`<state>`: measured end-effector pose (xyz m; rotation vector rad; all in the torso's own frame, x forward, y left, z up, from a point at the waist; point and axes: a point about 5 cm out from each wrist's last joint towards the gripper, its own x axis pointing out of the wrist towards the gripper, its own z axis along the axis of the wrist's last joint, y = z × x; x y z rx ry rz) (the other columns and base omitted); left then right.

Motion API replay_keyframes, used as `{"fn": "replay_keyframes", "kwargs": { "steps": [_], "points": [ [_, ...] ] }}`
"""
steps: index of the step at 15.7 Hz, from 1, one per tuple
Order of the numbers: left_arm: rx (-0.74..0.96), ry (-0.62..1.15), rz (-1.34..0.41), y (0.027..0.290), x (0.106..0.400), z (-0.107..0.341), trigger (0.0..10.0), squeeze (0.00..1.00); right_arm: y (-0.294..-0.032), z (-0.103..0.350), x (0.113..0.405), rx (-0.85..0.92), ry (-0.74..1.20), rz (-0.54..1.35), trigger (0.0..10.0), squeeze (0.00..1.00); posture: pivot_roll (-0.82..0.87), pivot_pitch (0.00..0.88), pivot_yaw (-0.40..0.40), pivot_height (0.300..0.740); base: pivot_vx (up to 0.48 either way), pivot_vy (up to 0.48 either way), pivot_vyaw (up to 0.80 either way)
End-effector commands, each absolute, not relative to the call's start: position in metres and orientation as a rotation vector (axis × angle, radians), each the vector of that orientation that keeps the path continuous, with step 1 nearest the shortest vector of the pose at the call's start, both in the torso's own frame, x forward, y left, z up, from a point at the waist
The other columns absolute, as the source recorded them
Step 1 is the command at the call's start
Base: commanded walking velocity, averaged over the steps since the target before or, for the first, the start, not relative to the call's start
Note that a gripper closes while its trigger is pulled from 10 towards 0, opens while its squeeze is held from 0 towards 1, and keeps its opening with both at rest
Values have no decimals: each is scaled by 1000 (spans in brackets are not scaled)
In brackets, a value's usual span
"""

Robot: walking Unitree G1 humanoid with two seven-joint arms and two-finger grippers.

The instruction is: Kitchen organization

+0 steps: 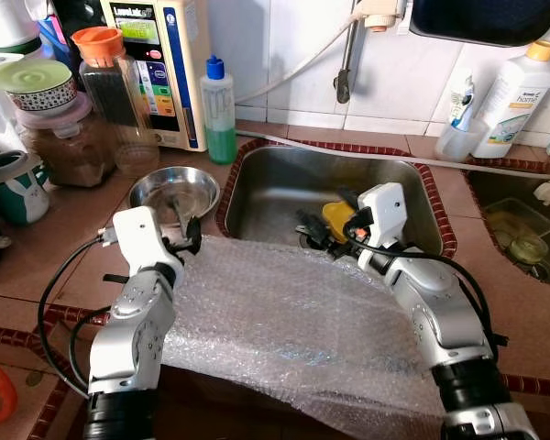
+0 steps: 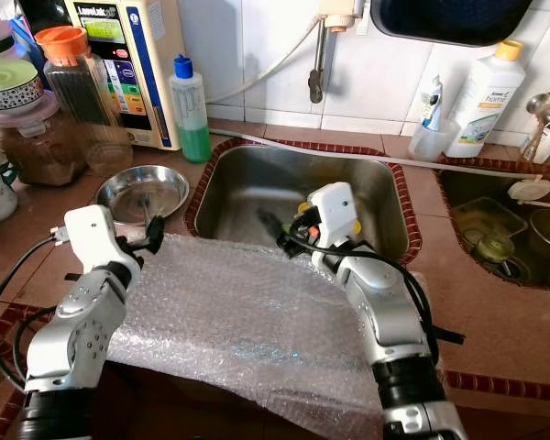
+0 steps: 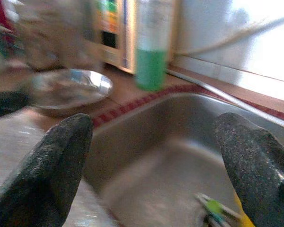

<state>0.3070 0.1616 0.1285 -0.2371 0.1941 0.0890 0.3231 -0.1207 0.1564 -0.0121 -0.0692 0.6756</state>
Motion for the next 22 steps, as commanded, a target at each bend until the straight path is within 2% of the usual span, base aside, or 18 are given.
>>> {"fn": "replay_keyframes", "kwargs": {
  "steps": [1, 3, 6, 7, 8, 9, 15, 22],
  "points": [
    [-214, 200, 79, 159, 308, 129, 10000, 0, -114, 163, 315, 26, -75, 774, 10000, 1000, 32, 0, 11, 740, 0, 0, 0],
    [-215, 207, 89, 160, 310, 129, 10000, 0, -110, 161, 307, 22, -50, 851, 10000, 1000, 32, 0, 11, 740, 0, 0, 0],
    [-246, 247, 110, 160, 311, 127, 10000, 0, -110, 161, 305, 8, -40, 865, 10000, 996, 23, 0, 12, 740, 0, 0, 0],
    [-268, 256, 116, 160, 312, 127, 9176, 0, -110, 162, 304, 1, -37, 870, 10000, 996, 23, 0, 12, 740, 0, 0, 0],
    [-272, 258, 117, 161, 313, 128, 1529, 0, -110, 162, 303, -3, -31, 875, 10000, 992, 22, 0, 12, 740, 0, 0, 0],
    [-285, 261, 122, 161, 313, 128, 0, 0, -110, 163, 303, -9, -31, 876, 10000, 976, 22, 0, 12, 740, 0, 0, 0],
    [-307, 261, 129, 162, 314, 131, 0, 0, -110, 163, 304, -16, -28, 876, 10000, 976, 24, 0, 10, 740, 0, 0, 0],
    [-460, 245, 187, 167, 317, 134, 0, 0, -111, 163, 306, -25, -24, 871, 10000, 973, 26, 0, 8, 740, 0, 0, 0]
  ]
}}
